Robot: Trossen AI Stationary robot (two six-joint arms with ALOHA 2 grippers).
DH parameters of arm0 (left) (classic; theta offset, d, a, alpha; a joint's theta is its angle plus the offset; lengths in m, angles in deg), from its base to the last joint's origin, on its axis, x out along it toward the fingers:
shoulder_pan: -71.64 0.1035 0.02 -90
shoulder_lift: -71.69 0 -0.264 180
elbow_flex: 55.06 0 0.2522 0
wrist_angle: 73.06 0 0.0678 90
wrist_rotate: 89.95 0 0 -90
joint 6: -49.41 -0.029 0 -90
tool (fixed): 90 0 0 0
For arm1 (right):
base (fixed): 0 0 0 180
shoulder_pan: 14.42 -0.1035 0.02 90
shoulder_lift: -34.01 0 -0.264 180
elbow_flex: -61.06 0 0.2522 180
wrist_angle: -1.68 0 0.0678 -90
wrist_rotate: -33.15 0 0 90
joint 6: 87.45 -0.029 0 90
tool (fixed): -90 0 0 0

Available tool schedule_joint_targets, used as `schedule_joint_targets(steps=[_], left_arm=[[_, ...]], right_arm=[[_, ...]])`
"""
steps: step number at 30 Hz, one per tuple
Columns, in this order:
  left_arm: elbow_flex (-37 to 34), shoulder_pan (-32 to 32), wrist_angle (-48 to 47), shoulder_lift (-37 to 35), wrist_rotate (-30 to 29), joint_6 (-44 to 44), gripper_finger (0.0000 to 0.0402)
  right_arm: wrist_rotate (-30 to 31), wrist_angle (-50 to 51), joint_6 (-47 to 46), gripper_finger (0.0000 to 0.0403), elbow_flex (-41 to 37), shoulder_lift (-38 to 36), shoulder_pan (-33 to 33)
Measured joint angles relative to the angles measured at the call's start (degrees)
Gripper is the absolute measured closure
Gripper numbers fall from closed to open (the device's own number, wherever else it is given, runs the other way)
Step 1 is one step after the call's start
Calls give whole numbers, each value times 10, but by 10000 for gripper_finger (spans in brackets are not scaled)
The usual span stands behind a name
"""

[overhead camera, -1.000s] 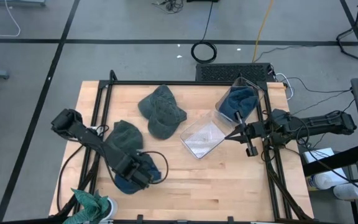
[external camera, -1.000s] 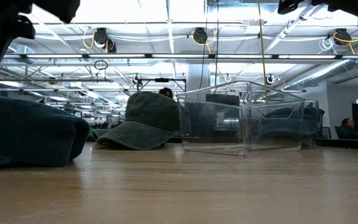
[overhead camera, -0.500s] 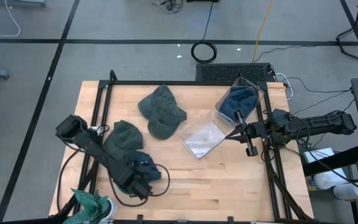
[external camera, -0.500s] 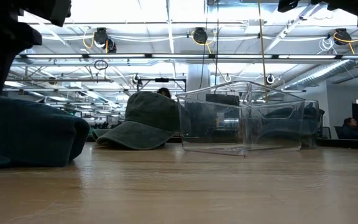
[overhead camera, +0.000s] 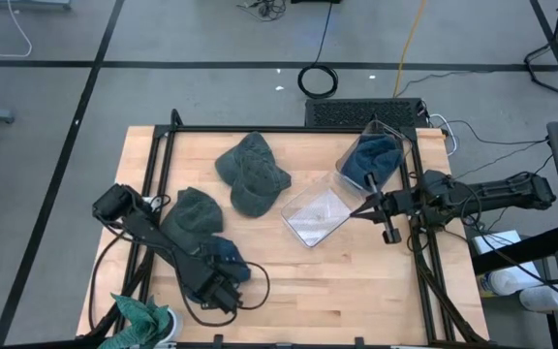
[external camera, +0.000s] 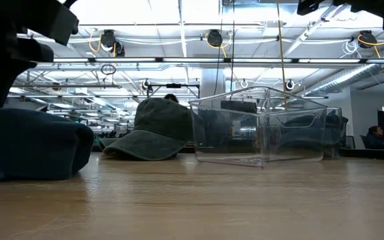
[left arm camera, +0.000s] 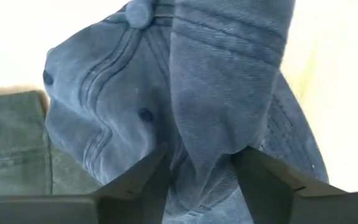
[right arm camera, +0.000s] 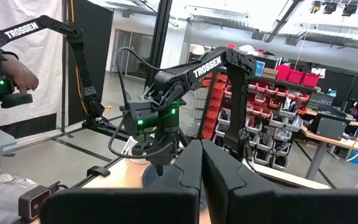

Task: Pick & Place hat
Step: Put the blue cap into the top transparent bin

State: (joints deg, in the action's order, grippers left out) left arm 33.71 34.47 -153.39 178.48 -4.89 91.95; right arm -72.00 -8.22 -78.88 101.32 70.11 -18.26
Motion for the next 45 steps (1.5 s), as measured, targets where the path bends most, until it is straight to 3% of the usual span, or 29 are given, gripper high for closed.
schedule_joint_targets(steps=[10, 16, 23, 28, 30, 32, 36, 40, 45], left_arm=[[0, 7, -6, 0, 4, -54, 386], [30, 15, -54, 0, -40, -66, 396], [140, 24, -156, 0, -159, -118, 397], [217, 23, -209, 0, -304, -241, 398], [233, 26, -216, 0, -378, -309, 397], [244, 30, -217, 0, -446, -376, 396], [251, 46, -193, 0, -563, -483, 397], [251, 65, -135, 0, -625, -586, 396], [251, 73, -33, 0, -648, -714, 395]], right_arm=[[0, -1, -4, 403, 0, 2, 0], [0, -1, -7, 403, 0, 3, 0], [0, -1, -47, 403, 0, 4, 0], [2, -11, -44, 403, 0, 20, 0], [28, -32, -41, 402, 0, 39, 0], [92, -50, -69, 397, 0, 57, 0], [166, -35, -128, 360, 2, 100, 6], [142, -57, -228, 293, 3, 143, 29], [119, -139, -340, 207, 3, 190, 63]])
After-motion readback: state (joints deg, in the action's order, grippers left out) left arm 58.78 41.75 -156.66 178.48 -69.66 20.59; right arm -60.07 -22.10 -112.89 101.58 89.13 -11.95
